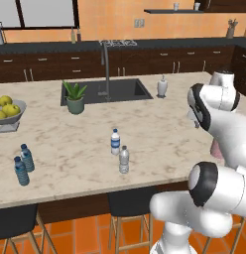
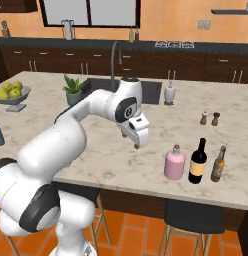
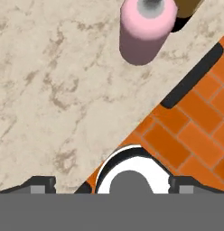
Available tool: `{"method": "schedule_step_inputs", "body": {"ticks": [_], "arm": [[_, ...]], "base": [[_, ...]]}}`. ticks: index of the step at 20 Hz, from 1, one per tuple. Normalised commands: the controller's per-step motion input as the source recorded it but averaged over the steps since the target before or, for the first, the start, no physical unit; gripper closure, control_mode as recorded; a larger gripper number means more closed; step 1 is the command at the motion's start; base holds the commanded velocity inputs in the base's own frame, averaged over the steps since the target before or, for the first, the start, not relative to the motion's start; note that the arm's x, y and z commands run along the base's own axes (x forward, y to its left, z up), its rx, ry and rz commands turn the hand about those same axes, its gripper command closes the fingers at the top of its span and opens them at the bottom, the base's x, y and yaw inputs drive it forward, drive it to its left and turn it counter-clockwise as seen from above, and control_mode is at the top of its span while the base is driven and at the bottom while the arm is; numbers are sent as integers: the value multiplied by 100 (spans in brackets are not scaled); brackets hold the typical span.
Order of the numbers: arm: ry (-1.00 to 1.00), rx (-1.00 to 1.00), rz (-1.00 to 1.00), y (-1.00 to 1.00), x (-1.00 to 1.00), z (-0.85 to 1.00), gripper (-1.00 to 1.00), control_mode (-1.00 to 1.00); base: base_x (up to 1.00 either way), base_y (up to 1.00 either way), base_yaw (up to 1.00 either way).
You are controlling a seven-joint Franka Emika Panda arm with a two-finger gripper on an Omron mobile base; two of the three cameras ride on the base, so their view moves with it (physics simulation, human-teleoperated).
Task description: Move the plastic bottles in the middle to the plastics group, and the glass bottles in the middle to the glass group.
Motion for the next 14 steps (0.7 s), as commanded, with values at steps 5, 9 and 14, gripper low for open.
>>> {"method": "schedule_step_inputs", "body": {"ticks": [5, 9, 14], "arm": [[0, -1, 73, 100, -18, 0, -100, -100], [0, 0, 80, 100, -7, 0, -100, -100], [-1, 0, 64, 97, 0, 5, -100, -100]], "base": [[0, 0, 0], [0, 0, 0], [0, 0, 0]]}}
